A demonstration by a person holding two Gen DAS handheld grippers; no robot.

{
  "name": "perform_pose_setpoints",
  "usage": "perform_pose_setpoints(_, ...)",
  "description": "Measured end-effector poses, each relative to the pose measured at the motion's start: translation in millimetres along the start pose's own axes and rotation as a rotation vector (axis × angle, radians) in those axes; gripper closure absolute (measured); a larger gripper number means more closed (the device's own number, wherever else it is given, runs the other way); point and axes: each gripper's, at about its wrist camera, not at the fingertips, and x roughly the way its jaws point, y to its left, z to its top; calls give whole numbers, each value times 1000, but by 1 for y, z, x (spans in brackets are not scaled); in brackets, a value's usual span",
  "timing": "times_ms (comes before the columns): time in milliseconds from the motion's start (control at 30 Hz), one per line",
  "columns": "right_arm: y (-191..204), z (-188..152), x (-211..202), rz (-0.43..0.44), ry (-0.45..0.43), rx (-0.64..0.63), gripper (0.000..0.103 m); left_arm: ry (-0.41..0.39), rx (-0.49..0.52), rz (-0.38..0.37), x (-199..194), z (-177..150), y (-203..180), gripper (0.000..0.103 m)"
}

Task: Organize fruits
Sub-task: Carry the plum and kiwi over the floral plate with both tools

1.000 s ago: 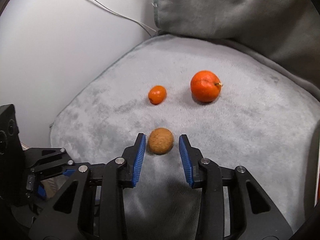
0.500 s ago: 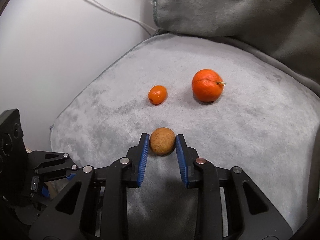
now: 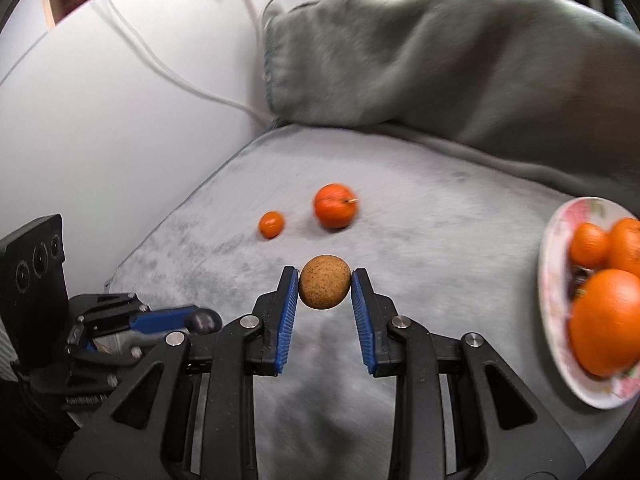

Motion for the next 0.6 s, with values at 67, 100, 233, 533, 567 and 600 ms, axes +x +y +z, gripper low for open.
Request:
perform_pose_setpoints(67, -8, -1, -13, -19, -22, 13, 74, -14, 12, -7, 0, 7, -4, 79)
perform_pose_setpoints(100, -12, -2, -19, -28, -32, 20, 74, -19, 17, -9, 0, 9, -6, 79)
perform_pose_setpoints(233, -33, -6, -50, -81, -83, 50, 74, -37, 33, -31, 4, 21, -14, 79)
perform_pose_setpoints(533, -84, -26, -115, -210, -169, 149, 74, -59, 75, -87, 20, 46, -41, 79)
perform_pose_setpoints(567, -91, -28, -121, -221, -174, 160, 74, -60, 79, -92, 22, 49, -44, 79)
perform_pose_setpoints(600, -95, -30, -126, -231, -179, 167, 74, -60, 85, -98, 26, 52, -48, 79)
